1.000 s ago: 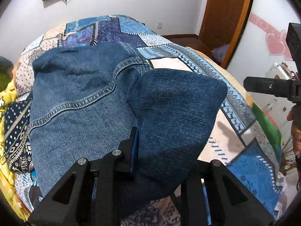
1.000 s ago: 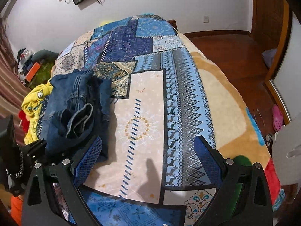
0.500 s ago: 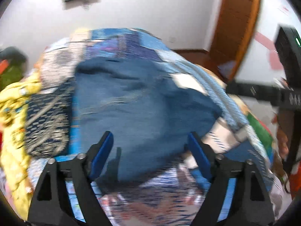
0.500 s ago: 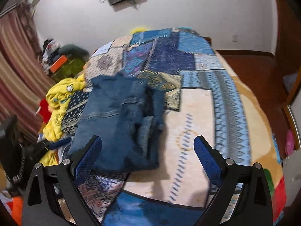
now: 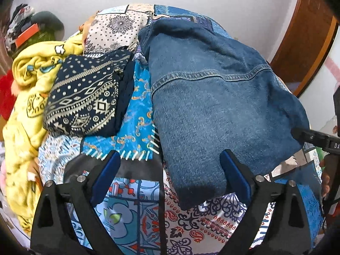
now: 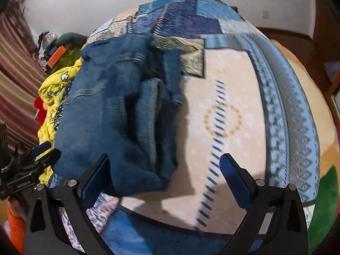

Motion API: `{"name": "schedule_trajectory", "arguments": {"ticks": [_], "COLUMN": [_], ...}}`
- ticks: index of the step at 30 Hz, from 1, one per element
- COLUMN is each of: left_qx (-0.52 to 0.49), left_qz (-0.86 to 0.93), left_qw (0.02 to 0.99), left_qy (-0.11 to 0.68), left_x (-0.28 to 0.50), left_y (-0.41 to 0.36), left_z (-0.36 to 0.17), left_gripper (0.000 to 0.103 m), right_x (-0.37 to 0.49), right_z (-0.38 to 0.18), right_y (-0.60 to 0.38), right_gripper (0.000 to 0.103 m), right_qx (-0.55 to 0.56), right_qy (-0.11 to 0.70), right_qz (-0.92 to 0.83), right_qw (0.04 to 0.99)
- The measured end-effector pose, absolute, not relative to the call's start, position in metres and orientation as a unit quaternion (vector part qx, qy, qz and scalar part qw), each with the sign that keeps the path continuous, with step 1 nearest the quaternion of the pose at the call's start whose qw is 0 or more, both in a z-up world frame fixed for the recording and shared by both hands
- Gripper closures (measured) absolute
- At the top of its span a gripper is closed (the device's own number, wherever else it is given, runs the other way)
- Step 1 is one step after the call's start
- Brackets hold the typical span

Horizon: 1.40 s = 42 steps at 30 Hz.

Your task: Fold large clothes

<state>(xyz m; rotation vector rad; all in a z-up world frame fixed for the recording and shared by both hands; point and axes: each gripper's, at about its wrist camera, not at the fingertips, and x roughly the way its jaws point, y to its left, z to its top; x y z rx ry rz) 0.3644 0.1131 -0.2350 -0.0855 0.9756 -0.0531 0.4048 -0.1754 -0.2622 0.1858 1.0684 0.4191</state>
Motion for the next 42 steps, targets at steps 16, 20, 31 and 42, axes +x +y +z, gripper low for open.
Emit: {"name": "schedule_trajectory", "arguments": {"ticks": [16,20,31,42], "left_qx": [-0.009,-0.034,-0.165,-0.192], "left_qz": [-0.023,-0.029,-0.127,-0.184], "left_qw": [0.901,0.897,0.810,0.783], "left_qy": [0.434,0.439,0.548,0.563], "left_x": [0.389,0.420,0.495,0.524], "left_y": [0.128,0.141,0.150,0.130], "left_z": [-0.189,-0.183,-0.257,-0.279], "left_gripper": [0.006,0.006,0.006,0.008], "right_x": [0.419,0.441,0.517,0.526], "right_z": [-0.213,-0.212,-0.277,-0.295], "right_y": [-0.163,-0.155,-0.133,-0.126], "right_gripper": [0.000,0.000,0.000,0.017], "right_qx": [0.062,0.074,0.117,0.178], "right_qy": [0.467,0.475,0.581,0.578], "right_qz": [0.241,0.256,0.299,0.361], "right_qw": [0.849,0.839,0.748,0.710]}}
